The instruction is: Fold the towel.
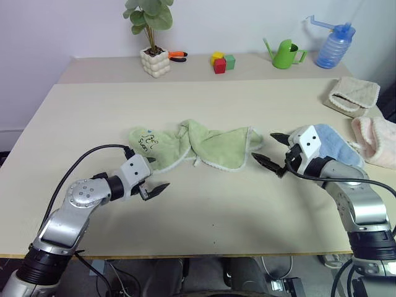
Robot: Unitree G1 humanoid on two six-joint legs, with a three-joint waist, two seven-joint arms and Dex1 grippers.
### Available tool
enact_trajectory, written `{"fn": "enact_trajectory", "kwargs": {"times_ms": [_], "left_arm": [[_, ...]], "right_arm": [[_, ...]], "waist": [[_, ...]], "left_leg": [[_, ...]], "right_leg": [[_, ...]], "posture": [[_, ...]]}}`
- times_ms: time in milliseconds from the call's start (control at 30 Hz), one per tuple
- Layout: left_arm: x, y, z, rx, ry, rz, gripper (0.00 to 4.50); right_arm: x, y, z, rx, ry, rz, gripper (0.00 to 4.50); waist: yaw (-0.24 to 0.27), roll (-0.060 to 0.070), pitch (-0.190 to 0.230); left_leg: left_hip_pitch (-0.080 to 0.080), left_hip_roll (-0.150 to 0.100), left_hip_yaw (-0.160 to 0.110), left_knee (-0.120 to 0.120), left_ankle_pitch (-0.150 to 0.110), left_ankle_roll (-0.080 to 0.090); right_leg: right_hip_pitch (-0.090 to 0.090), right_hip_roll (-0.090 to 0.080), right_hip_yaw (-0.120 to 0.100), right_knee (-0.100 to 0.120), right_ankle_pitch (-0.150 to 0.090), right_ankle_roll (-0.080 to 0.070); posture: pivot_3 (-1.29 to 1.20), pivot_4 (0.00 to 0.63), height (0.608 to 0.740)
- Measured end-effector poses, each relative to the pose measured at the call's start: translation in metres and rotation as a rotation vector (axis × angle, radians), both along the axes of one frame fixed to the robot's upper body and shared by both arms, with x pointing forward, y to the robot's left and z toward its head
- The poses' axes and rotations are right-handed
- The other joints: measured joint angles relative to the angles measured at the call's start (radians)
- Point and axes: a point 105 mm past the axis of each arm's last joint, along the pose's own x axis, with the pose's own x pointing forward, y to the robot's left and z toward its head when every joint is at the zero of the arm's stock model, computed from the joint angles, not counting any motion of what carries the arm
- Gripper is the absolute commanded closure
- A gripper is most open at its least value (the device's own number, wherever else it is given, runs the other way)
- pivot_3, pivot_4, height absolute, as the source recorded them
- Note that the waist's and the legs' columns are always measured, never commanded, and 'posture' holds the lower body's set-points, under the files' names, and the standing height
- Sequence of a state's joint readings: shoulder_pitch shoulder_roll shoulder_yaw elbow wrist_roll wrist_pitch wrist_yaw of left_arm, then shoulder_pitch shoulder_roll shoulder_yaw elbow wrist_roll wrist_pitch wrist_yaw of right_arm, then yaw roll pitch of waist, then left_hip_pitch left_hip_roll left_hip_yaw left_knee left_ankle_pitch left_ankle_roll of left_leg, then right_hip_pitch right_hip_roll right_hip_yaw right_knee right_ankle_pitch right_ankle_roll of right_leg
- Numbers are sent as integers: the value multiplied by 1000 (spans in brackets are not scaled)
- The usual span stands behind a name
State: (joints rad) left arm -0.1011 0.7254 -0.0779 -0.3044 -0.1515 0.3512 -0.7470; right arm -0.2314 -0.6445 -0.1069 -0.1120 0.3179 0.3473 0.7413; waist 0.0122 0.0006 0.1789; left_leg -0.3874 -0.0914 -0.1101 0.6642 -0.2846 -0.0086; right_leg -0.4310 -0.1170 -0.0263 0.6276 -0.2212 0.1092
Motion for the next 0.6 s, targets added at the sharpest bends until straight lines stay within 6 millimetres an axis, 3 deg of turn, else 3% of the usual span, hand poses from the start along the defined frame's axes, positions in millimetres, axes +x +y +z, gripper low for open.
{"fn": "enact_trajectory", "kwargs": {"times_ms": [267,300,367,600], "left_arm": [[15,13,-8,1,14,63,75],[18,15,-8,-7,12,70,303],[24,17,-9,-17,10,82,831],[33,17,-13,-32,8,94,4391]], "right_arm": [[3,7,0,28,-4,-4,0],[4,9,1,30,-6,2,0],[5,14,2,32,-10,13,0],[3,20,1,23,-8,36,0]], "waist": [[0,0,0],[0,0,0],[0,0,0],[-1,0,0]], "left_leg": [[1,0,0,0,0,0],[2,0,0,0,0,0],[3,0,0,0,0,0],[3,0,0,0,0,0]], "right_leg": [[1,0,0,1,0,0],[1,0,0,1,0,0],[2,0,0,1,0,0],[2,0,0,1,0,0]], "posture": [[0,150,732],[0,150,732],[0,150,732],[0,150,732]]}}
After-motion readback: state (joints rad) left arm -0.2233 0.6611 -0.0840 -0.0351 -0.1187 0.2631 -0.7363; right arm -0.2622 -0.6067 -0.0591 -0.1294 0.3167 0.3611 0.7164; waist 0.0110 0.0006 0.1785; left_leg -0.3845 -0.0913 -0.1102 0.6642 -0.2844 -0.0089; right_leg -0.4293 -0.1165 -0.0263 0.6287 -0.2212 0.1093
